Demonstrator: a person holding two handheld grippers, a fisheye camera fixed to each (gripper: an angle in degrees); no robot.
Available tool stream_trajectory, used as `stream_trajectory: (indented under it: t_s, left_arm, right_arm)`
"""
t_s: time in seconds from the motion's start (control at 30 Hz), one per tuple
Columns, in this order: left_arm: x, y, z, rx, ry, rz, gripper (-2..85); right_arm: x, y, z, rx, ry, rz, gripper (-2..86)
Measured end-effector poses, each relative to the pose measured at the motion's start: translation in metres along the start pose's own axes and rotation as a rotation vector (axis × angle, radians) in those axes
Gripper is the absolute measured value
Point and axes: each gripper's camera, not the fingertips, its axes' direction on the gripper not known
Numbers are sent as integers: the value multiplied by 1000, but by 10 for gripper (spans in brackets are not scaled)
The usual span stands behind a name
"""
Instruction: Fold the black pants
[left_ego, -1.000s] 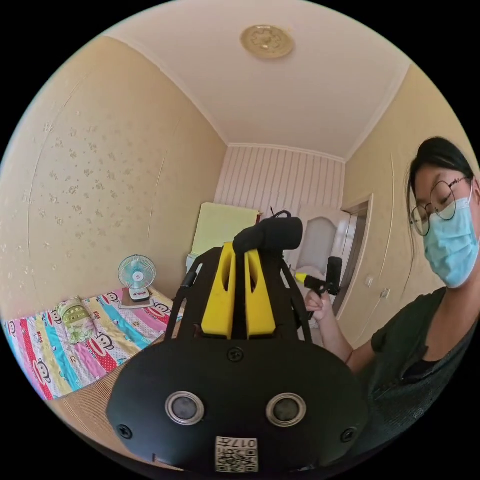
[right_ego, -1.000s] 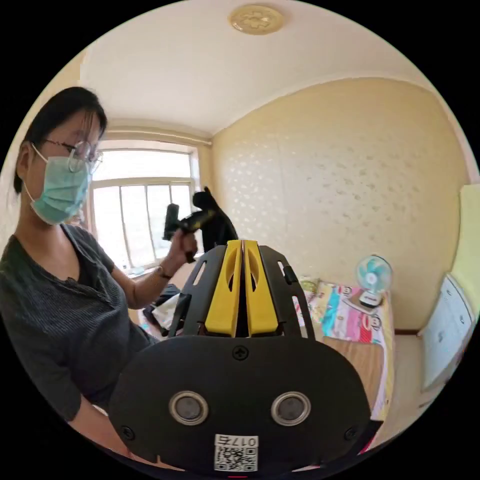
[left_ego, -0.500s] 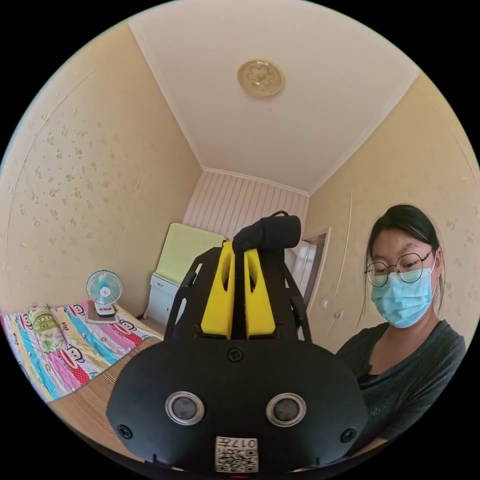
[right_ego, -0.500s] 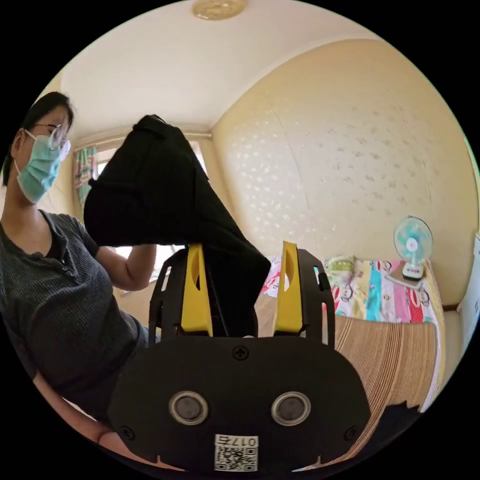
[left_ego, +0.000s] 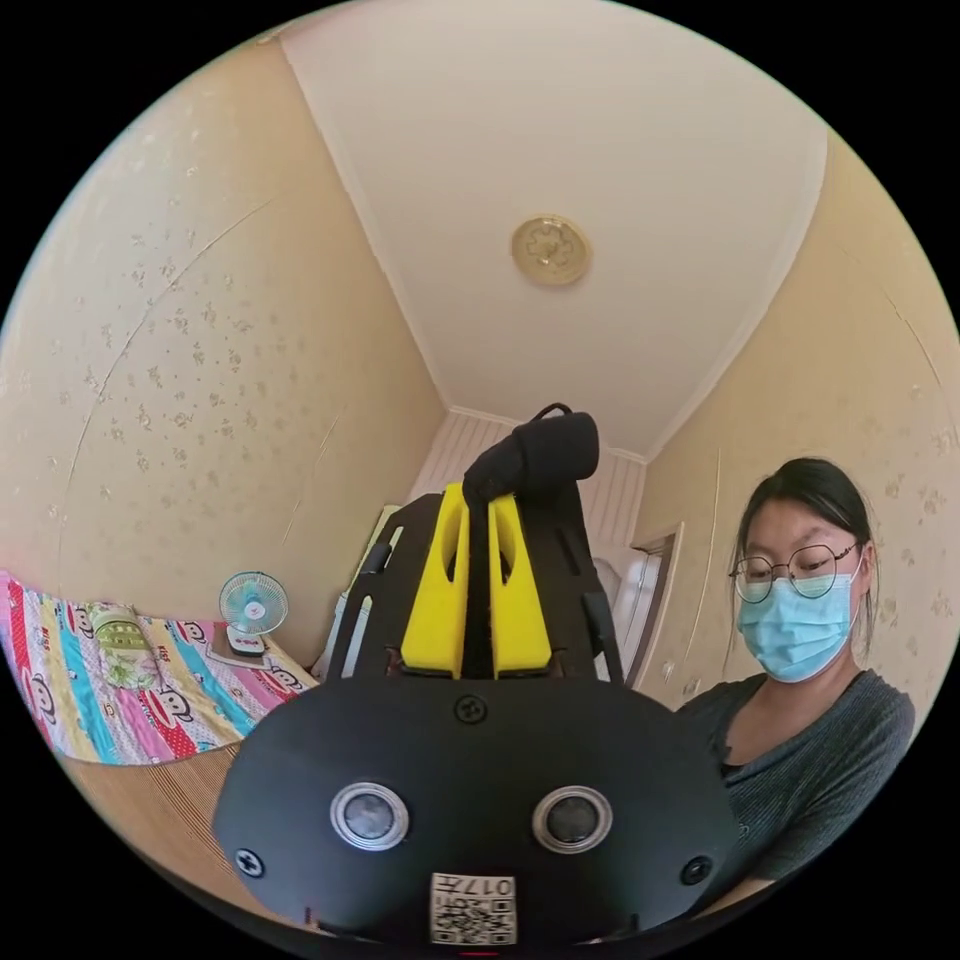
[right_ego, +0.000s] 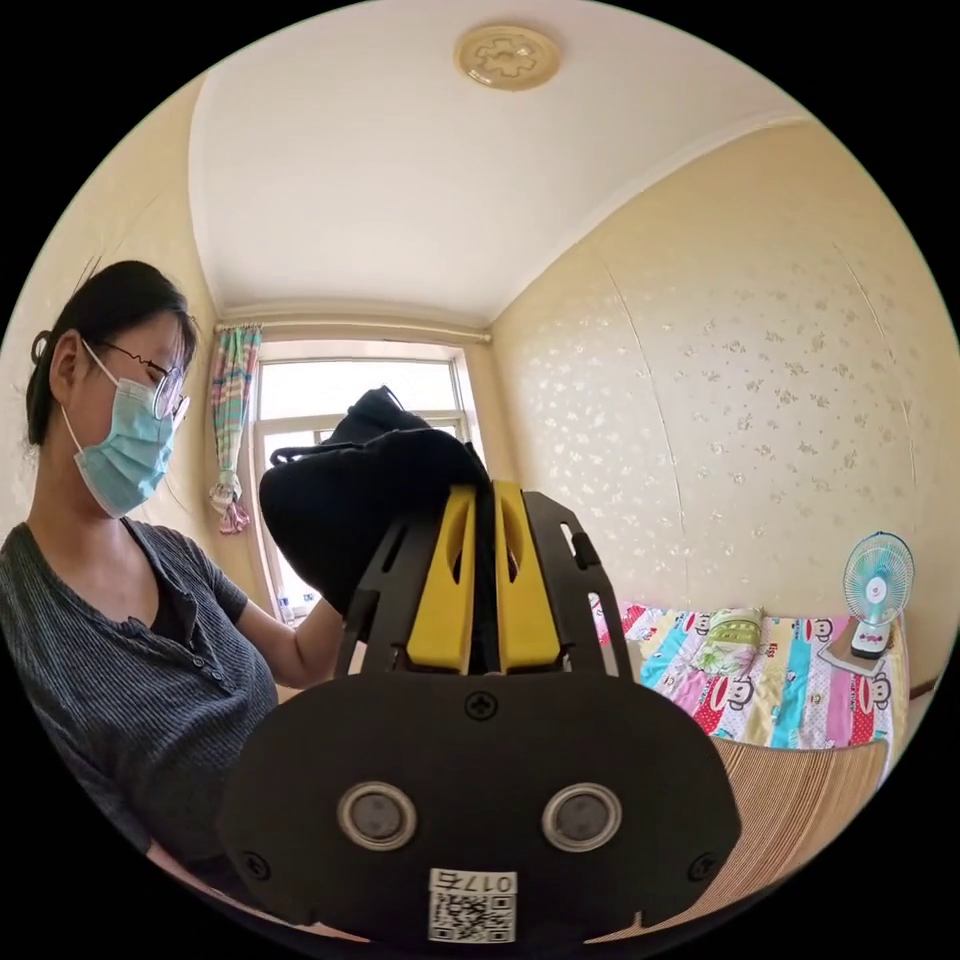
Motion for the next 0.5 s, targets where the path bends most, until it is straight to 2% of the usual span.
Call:
stream_trajectory:
  t_s: [0.2,0.33,0.5]
  left_arm:
    - [20,2,-28,102,-50,30,2]
    - [31,-4,-29,136,-55,41,-2]
    - [51,-10,-19,116,-158,87,-3]
  right_arm:
    - [1,47,26,-22,159,30,94]
    - [7,98,43,-118,172,47,92]
    - [-16,190,54,-177,143,30,125]
